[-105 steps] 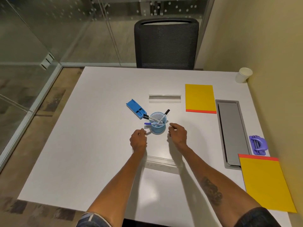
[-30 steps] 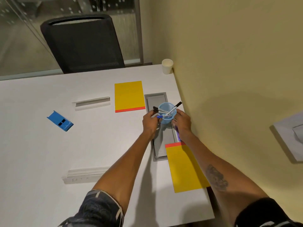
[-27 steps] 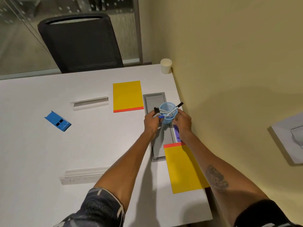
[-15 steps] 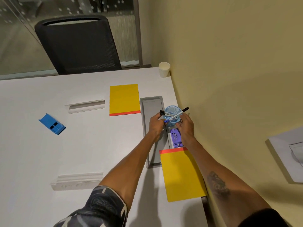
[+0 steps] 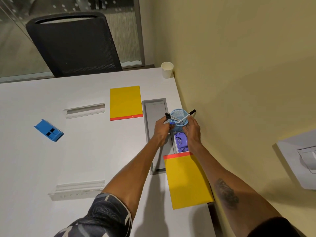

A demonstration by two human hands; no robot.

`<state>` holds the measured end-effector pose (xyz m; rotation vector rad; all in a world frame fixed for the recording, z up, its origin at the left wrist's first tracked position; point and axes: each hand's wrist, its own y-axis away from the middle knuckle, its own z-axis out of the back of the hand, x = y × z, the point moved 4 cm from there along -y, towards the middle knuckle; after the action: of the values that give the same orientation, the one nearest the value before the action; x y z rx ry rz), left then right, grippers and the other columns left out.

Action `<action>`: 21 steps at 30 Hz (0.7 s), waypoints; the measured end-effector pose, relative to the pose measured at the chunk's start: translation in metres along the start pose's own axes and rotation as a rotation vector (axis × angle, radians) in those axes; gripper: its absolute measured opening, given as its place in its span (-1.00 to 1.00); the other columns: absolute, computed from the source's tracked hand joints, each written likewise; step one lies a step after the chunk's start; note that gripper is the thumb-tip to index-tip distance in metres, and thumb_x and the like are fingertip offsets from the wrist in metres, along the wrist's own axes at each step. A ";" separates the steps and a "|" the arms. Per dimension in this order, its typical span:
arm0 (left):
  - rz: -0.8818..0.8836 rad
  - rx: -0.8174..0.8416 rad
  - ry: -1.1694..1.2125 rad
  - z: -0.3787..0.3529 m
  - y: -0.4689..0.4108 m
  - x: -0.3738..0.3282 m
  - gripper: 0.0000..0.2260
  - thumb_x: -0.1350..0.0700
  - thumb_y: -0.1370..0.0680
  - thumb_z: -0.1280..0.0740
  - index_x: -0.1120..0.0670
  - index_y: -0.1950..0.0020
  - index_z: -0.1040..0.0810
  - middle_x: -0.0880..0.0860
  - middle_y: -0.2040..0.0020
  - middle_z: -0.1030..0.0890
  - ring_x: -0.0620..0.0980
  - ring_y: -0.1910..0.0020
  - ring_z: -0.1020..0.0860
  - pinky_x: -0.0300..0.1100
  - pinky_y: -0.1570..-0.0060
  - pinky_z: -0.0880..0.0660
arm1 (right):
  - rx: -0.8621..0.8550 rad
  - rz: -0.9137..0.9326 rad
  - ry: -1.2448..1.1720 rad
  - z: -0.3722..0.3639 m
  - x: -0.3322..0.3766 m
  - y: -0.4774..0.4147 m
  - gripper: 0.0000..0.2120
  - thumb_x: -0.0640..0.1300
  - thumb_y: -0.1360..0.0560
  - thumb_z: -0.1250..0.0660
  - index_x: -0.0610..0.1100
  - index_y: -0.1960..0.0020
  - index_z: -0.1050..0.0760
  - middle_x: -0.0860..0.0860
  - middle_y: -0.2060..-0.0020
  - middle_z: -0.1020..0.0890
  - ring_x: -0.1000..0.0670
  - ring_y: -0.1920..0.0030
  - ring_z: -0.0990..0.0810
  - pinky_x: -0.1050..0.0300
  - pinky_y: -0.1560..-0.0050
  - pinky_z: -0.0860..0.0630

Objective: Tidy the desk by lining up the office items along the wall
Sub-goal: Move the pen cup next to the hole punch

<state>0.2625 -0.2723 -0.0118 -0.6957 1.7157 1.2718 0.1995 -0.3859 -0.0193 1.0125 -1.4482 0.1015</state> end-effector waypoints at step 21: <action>0.053 0.027 -0.032 0.007 0.007 0.014 -0.51 0.38 -0.53 -0.29 0.18 -0.46 -0.39 0.10 -0.36 -0.51 0.14 -0.17 -0.60 -0.10 -0.03 -0.63 | 0.020 0.093 0.193 0.006 0.009 0.018 -0.75 -0.09 -0.63 -0.18 -0.09 -0.27 -0.46 -0.07 -0.13 -0.59 -0.02 -0.09 -0.60 0.10 -0.08 -0.56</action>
<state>0.2522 -0.2628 -0.0216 -0.6152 1.7323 1.2871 0.1855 -0.3827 -0.0039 0.9253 -1.3197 0.2742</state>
